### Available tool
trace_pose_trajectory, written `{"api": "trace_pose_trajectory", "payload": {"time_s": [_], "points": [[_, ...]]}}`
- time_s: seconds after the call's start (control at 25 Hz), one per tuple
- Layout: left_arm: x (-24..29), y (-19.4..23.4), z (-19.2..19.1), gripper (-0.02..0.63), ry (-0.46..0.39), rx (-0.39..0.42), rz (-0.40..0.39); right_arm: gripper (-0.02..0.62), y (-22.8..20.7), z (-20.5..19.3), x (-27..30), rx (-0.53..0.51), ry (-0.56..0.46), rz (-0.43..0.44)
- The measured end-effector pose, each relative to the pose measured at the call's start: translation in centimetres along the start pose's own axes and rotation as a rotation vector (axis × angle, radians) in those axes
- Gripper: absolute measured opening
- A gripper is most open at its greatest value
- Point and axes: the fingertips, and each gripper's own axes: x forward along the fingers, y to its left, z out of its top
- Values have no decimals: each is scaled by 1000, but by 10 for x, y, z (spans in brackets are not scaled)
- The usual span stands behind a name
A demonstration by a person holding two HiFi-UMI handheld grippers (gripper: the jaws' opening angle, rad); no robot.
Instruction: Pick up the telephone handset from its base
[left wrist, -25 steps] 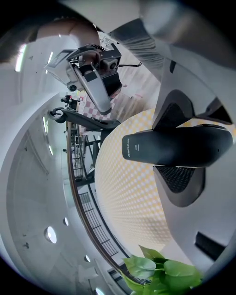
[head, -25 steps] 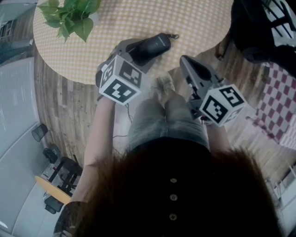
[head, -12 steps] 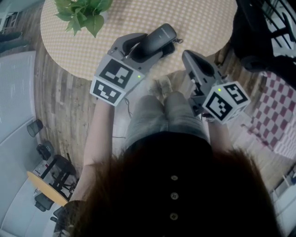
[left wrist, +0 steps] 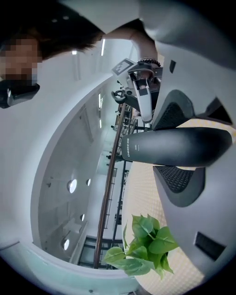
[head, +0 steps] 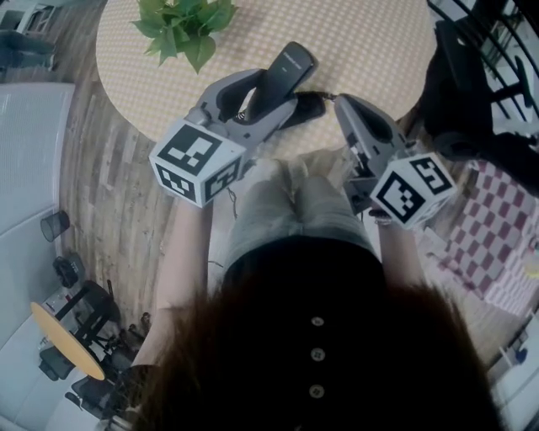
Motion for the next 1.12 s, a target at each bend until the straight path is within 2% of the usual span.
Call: {"api": "trace_pose_trajectory", "payload": {"time_s": [0.24, 0.64, 0.96, 1.12], "points": [[-19, 1, 7, 253, -57, -45, -14, 9, 15, 13, 11, -23, -15, 37], [-53, 15, 18, 253, -175, -138, 56, 9, 35, 25, 20, -93, -15, 68], [-61, 3, 21, 253, -247, -172, 33, 9, 39, 26, 16, -105, -27, 67], [-61, -6, 20, 253, -248, -171, 22, 9, 40, 24, 16, -108, -27, 70]]}}
